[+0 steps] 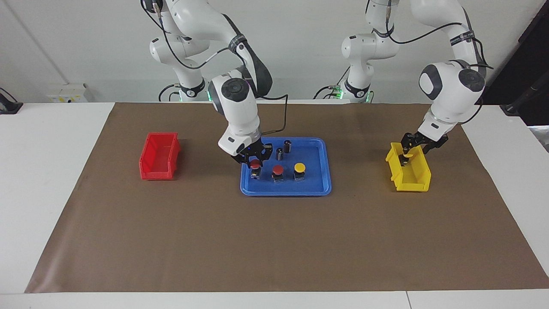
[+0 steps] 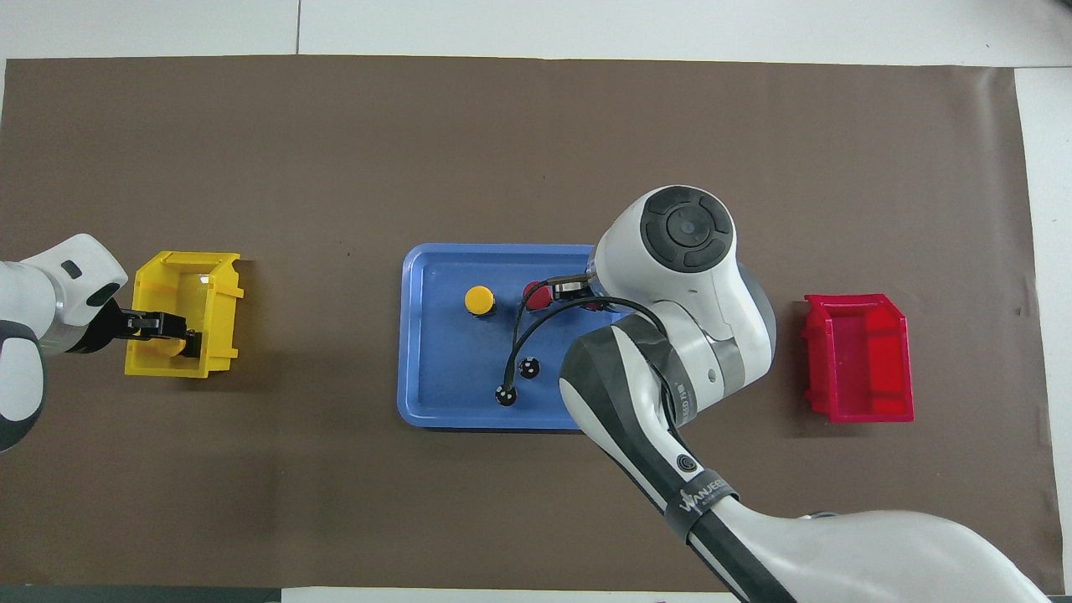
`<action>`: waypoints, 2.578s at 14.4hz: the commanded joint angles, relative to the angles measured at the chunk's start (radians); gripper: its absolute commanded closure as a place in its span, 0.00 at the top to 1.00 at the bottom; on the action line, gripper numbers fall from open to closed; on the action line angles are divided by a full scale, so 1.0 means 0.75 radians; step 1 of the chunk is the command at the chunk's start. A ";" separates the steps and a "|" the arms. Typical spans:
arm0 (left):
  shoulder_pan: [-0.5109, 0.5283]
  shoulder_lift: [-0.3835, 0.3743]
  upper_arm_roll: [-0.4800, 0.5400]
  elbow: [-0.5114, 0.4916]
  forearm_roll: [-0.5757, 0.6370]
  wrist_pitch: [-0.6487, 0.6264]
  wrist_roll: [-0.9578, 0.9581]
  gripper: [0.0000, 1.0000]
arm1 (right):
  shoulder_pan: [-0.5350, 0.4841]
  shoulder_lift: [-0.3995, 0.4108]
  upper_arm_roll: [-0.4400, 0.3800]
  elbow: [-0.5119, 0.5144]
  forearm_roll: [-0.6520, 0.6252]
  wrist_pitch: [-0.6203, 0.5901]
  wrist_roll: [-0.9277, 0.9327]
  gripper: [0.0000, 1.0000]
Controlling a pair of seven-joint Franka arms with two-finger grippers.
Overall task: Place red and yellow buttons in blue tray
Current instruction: 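Place the red button in the tray while the left gripper grasps yellow, then withdraw the right gripper from the tray while the left gripper lifts yellow, then carry the yellow button over the tray with the left gripper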
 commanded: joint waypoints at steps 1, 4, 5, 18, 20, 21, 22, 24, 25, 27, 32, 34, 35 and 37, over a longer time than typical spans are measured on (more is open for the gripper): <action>-0.024 -0.030 0.005 -0.058 0.028 0.051 -0.008 0.73 | 0.004 -0.031 -0.004 -0.059 0.025 0.027 0.007 0.15; -0.022 -0.032 0.005 -0.064 0.028 0.049 -0.008 0.69 | 0.004 -0.029 -0.004 -0.092 0.025 0.039 0.009 0.21; -0.016 -0.032 0.005 -0.076 0.026 0.059 -0.008 0.68 | 0.004 -0.029 -0.004 -0.092 0.025 0.039 0.009 0.23; 0.017 -0.026 0.007 -0.109 0.026 0.114 -0.008 0.42 | -0.292 -0.127 -0.022 0.365 -0.098 -0.534 -0.113 1.00; 0.017 -0.018 0.007 -0.099 0.026 0.104 -0.004 0.15 | -0.400 -0.129 -0.020 0.527 -0.110 -0.755 -0.124 1.00; 0.015 -0.012 0.007 -0.077 0.026 0.104 -0.006 0.06 | -0.454 -0.157 -0.018 0.552 -0.110 -0.831 -0.162 1.00; 0.009 -0.014 0.007 -0.028 0.026 0.076 -0.008 0.02 | -0.490 -0.204 -0.020 0.544 -0.112 -0.881 -0.227 1.00; -0.004 -0.018 0.003 0.119 0.024 -0.120 -0.015 0.02 | -0.580 -0.262 -0.020 0.542 -0.155 -0.967 -0.336 1.00; -0.008 -0.018 -0.007 0.215 0.022 -0.236 -0.029 0.02 | -0.636 -0.292 -0.020 0.530 -0.161 -0.981 -0.393 1.00; -0.097 -0.010 -0.030 0.308 0.014 -0.307 -0.191 0.02 | -0.732 -0.344 -0.020 0.491 -0.163 -1.012 -0.516 1.00; -0.563 0.127 -0.030 0.337 0.012 -0.173 -0.689 0.01 | -0.824 -0.427 -0.022 0.334 -0.163 -1.004 -0.635 1.00; -0.666 0.188 -0.032 0.351 0.004 -0.107 -0.753 0.01 | -0.834 -0.452 -0.022 0.280 -0.165 -0.983 -0.635 1.00; -0.693 0.217 -0.032 0.373 -0.029 -0.096 -0.765 0.01 | -0.836 -0.456 -0.020 0.272 -0.165 -0.981 -0.635 1.00; -0.750 0.274 -0.030 0.434 -0.068 -0.100 -0.784 0.01 | -0.841 -0.462 -0.022 0.268 -0.165 -0.985 -0.637 1.00</action>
